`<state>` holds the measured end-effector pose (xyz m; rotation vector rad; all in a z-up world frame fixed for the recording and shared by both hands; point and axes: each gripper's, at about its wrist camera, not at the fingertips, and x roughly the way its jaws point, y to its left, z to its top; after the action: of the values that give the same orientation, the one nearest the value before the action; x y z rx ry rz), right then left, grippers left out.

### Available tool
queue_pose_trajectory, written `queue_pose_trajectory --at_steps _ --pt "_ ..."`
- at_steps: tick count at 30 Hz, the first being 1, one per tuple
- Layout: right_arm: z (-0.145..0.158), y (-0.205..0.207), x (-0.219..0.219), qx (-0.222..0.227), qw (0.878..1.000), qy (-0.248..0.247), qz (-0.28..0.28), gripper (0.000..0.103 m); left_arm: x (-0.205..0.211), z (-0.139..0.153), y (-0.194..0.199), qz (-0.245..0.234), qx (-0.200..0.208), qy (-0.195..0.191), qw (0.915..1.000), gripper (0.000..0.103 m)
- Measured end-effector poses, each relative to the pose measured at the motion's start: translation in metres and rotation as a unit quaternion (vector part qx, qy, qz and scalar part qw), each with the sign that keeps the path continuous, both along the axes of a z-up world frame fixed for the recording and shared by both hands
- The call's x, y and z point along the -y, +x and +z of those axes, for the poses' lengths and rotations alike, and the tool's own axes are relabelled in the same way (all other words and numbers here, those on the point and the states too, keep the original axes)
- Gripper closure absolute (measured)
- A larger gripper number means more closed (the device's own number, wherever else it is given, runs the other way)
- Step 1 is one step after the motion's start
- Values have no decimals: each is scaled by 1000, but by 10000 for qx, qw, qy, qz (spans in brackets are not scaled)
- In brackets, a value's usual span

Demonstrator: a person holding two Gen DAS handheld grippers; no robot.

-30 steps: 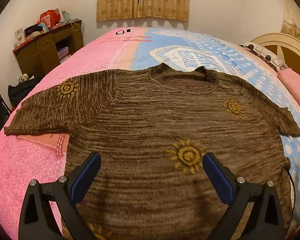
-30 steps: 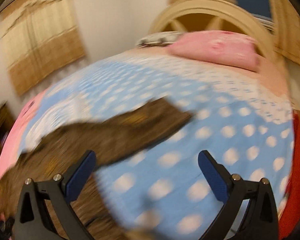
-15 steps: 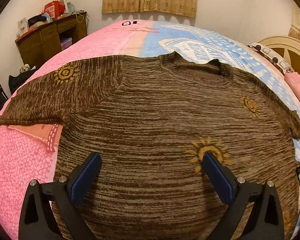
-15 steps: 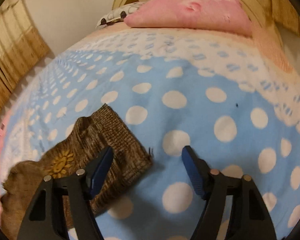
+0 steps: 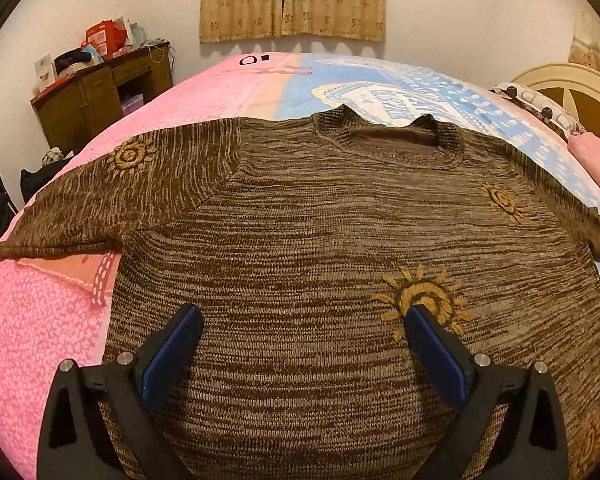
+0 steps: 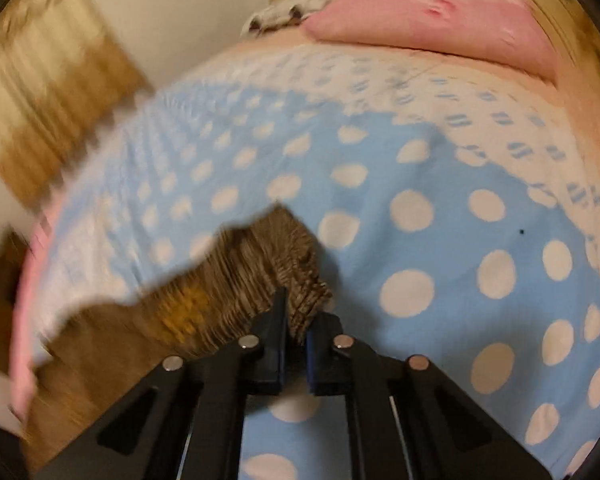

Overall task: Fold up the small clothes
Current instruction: 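Close the right gripper on the sweater sleeve cuff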

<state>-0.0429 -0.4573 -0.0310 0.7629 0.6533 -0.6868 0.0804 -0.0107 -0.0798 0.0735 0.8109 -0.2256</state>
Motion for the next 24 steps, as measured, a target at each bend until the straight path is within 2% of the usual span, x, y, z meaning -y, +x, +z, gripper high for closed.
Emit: queue_pose_trajectory --at_steps 2,5,7,9,10,12,15,17,20,22,24 --pt "11 -6 0 220 9997 -50 -87 93 0 0 0 1 10 5 10000 1" --pt "23 -6 -14 202 9993 -327 13 93 -1 0 -2 -1 6 -3 10000 1" --pt "36 -10 -29 345 9959 -826 120 93 -1 1 -2 -2 7 -4 10000 1" --pt "43 -5 -51 45 9868 -1587 323 93 -1 1 -2 -7 4 -11 10000 1" --pt "36 2 -50 -112 9872 -1542 390 93 -1 1 -2 -7 3 -14 10000 1" --pt "15 9 -32 -310 9939 -976 398 92 -1 2 -2 -9 5 -12 10000 1" --pt "-13 -1 -9 -533 9976 -423 82 79 -1 1 -2 -15 5 -31 10000 1" --pt "-26 -15 0 -590 9982 -16 -67 41 -1 1 -2 -14 10 -17 10000 1" --pt "-18 -31 7 -214 9995 -24 -251 38 1 1 -2 -7 20 9 10000 1" --pt "-7 -25 14 -72 9997 -178 -165 38 1 1 -2 -7 21 17 10000 1" --pt "-2 -15 24 16 9999 -50 -106 38 1 1 -2 -6 22 26 10000 1"
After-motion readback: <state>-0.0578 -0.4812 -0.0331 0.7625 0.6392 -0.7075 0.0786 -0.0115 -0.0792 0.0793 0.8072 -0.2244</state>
